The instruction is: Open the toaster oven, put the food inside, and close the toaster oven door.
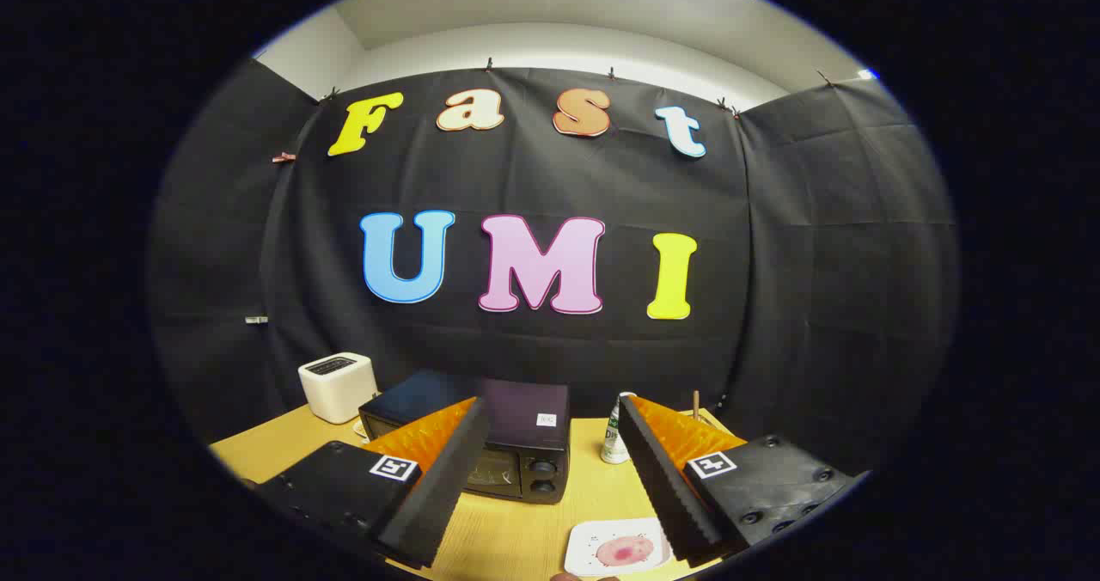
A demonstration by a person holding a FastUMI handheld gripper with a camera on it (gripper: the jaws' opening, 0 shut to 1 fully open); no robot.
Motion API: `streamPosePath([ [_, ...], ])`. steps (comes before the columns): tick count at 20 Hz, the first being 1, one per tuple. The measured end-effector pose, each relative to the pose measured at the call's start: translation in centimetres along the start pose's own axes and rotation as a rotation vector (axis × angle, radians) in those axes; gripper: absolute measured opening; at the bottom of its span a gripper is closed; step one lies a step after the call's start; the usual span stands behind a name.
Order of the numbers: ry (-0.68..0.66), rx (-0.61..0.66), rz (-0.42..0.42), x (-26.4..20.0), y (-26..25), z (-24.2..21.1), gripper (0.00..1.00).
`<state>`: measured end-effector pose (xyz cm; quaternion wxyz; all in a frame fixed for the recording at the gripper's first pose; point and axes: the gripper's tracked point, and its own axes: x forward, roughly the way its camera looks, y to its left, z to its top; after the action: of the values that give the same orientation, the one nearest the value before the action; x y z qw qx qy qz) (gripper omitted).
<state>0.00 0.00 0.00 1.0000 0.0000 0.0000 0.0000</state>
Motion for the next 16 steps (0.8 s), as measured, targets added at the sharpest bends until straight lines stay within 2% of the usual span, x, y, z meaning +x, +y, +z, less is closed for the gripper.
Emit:
streamPosePath([
  [10, 0.019, -0.002, -0.004, -3.7, 0.2, -1.5, 0.98],
  [16, 0.044, 0.024, -0.048, -4.3, -0.3, -2.4, 0.98],
])
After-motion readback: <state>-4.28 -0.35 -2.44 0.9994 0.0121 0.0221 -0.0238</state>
